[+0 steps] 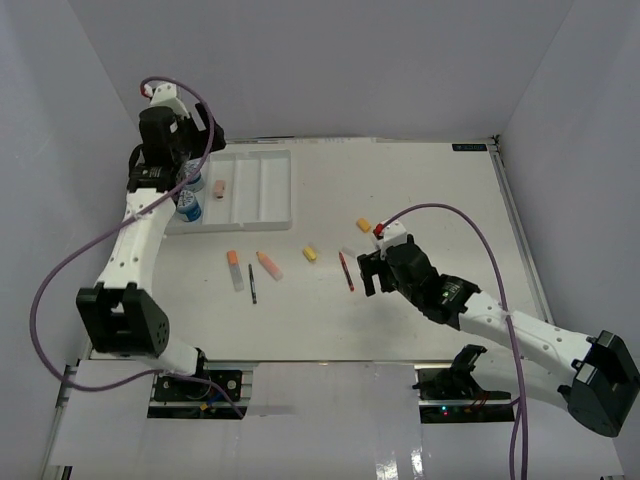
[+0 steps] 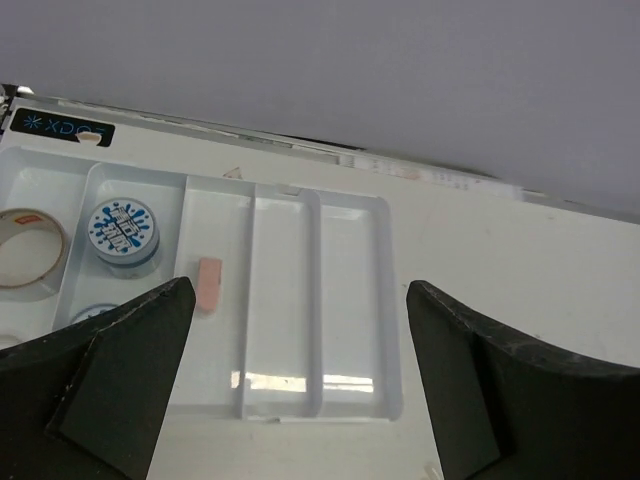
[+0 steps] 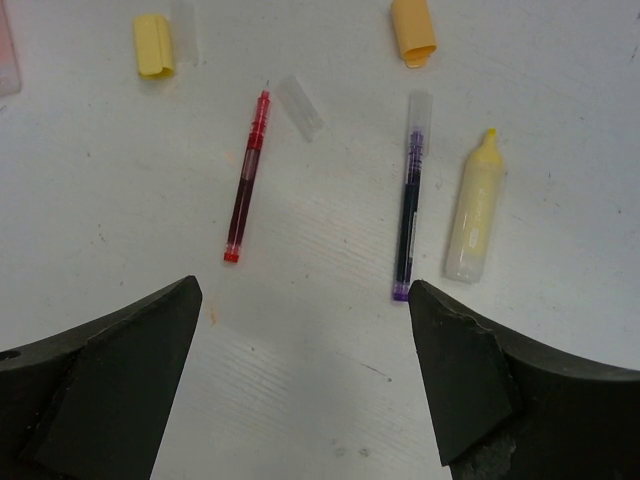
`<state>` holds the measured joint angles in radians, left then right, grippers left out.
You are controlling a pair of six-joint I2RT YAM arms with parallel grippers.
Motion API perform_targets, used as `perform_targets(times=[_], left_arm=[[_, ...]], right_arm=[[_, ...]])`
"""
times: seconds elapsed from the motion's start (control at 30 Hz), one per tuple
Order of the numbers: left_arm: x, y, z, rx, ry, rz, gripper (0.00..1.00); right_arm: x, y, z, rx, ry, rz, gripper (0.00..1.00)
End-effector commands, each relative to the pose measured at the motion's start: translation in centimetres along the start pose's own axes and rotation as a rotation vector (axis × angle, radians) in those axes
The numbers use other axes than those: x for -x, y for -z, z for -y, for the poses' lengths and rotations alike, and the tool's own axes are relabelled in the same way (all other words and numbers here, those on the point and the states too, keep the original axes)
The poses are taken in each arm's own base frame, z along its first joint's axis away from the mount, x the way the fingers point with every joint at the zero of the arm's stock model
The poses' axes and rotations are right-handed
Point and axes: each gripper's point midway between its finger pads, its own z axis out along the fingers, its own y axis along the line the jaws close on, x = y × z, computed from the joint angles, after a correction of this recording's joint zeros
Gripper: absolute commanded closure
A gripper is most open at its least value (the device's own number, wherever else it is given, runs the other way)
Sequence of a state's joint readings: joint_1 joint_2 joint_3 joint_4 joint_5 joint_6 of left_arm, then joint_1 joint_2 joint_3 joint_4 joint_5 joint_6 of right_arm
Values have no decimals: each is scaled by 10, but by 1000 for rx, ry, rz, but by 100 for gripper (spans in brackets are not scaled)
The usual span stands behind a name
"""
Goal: Sort the stationery into containers
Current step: Place the stapler in the storage box, then pick up the pen from the center of the board.
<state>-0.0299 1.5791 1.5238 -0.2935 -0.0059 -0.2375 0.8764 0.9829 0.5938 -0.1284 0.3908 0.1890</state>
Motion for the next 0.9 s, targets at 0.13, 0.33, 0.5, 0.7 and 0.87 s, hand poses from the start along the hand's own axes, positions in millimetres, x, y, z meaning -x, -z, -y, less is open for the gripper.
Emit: perform_targets(times=[0.13,0.33,0.5,0.7,0.87], left_arm=[[-32,96,15,-92,127,-30,2],[-106,127,18,-182,146,-115,2],[-141,134,19,-227,148,-157,2],[-161,138,25,-266,178,-209,2],[-162,138,27,-273,183,-219,2]], right_arm=[[9,-7,-1,-45,-33,-75,9],[-4,-23,12,-125,-17,-136,3],[-20,-39,37,-166,-50,-206,13],[-41,-62,45,-135,-47,-281,38],[-53,-73,49,-135,-52,-314,50]])
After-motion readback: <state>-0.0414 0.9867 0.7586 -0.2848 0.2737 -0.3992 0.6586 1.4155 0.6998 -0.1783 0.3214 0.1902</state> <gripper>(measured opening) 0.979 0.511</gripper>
